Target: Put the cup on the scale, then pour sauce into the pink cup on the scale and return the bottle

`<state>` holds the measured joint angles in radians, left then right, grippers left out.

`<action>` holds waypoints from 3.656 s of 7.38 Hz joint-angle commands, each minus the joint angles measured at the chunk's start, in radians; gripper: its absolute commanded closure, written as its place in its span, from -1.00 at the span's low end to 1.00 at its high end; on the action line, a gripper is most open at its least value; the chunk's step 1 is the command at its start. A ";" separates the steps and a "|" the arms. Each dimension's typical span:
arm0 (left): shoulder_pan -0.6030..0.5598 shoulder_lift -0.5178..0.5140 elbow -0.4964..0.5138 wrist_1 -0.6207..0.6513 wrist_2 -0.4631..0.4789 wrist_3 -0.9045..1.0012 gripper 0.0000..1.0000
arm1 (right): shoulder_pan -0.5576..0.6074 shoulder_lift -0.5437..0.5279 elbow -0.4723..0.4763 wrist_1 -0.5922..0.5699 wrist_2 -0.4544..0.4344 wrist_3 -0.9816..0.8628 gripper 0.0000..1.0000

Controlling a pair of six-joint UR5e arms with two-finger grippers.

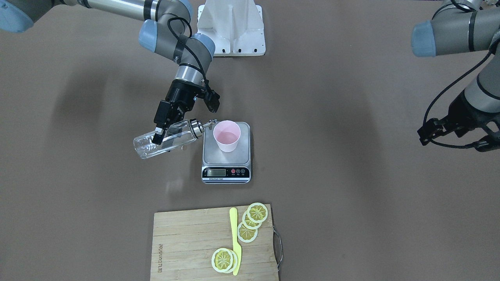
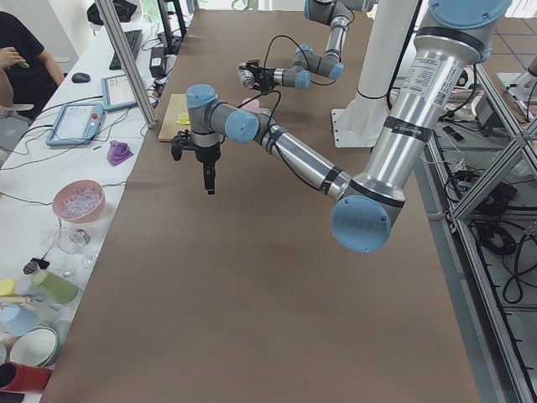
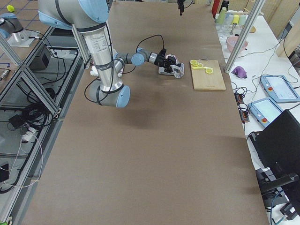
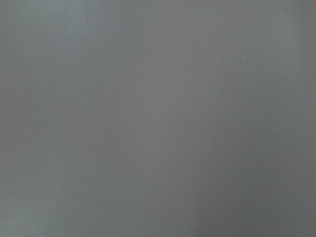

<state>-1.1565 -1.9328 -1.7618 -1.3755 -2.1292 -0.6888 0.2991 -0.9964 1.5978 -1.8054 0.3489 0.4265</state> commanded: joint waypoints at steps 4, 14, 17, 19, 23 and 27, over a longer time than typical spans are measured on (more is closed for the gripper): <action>-0.002 0.000 0.048 -0.040 0.000 0.000 -0.96 | 0.003 -0.007 -0.058 0.000 -0.142 0.000 1.00; -0.006 0.000 0.067 -0.043 -0.020 0.000 -0.96 | 0.005 -0.025 -0.064 0.001 -0.234 0.000 1.00; -0.012 0.000 0.087 -0.065 -0.040 0.000 -0.96 | 0.005 -0.027 -0.065 0.001 -0.261 -0.002 1.00; -0.012 0.000 0.085 -0.065 -0.040 0.000 -0.96 | 0.006 -0.024 -0.065 0.011 -0.260 0.000 1.00; -0.029 -0.002 0.077 -0.065 -0.041 0.000 -0.96 | 0.009 -0.044 -0.061 0.185 -0.153 0.103 1.00; -0.034 -0.003 0.058 -0.062 -0.040 0.000 -0.96 | 0.020 -0.044 0.052 0.193 0.098 0.362 1.00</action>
<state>-1.1875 -1.9356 -1.6993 -1.4375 -2.1696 -0.6887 0.3128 -1.0376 1.5907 -1.6173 0.3610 0.7326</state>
